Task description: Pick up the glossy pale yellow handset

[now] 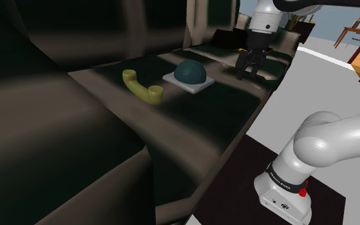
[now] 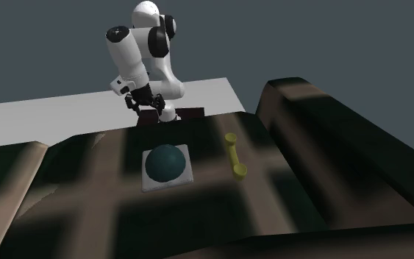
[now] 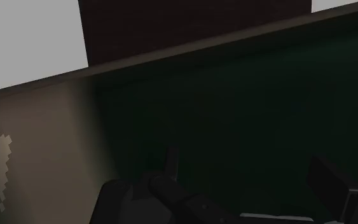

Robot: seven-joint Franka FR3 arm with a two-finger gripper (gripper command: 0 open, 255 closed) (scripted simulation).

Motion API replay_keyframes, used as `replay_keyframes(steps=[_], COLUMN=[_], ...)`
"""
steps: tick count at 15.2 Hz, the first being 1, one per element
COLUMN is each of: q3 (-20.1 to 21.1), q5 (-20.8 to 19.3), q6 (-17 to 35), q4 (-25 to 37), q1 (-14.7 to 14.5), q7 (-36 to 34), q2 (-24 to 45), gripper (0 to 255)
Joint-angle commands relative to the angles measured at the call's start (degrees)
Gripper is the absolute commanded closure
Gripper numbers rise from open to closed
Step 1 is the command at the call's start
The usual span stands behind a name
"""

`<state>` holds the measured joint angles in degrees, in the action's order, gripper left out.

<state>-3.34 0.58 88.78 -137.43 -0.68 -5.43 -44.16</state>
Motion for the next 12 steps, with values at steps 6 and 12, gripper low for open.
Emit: replay_keyframes(steps=[6, 12], q3=[4.9, 10.4], q5=[3.2, 5.3], q6=[3.6, 7.0], q4=[3.8, 10.5], q1=[-2.6, -4.9], q7=[-4.5, -9.7], q2=[7.1, 16.7], gripper=[0, 0])
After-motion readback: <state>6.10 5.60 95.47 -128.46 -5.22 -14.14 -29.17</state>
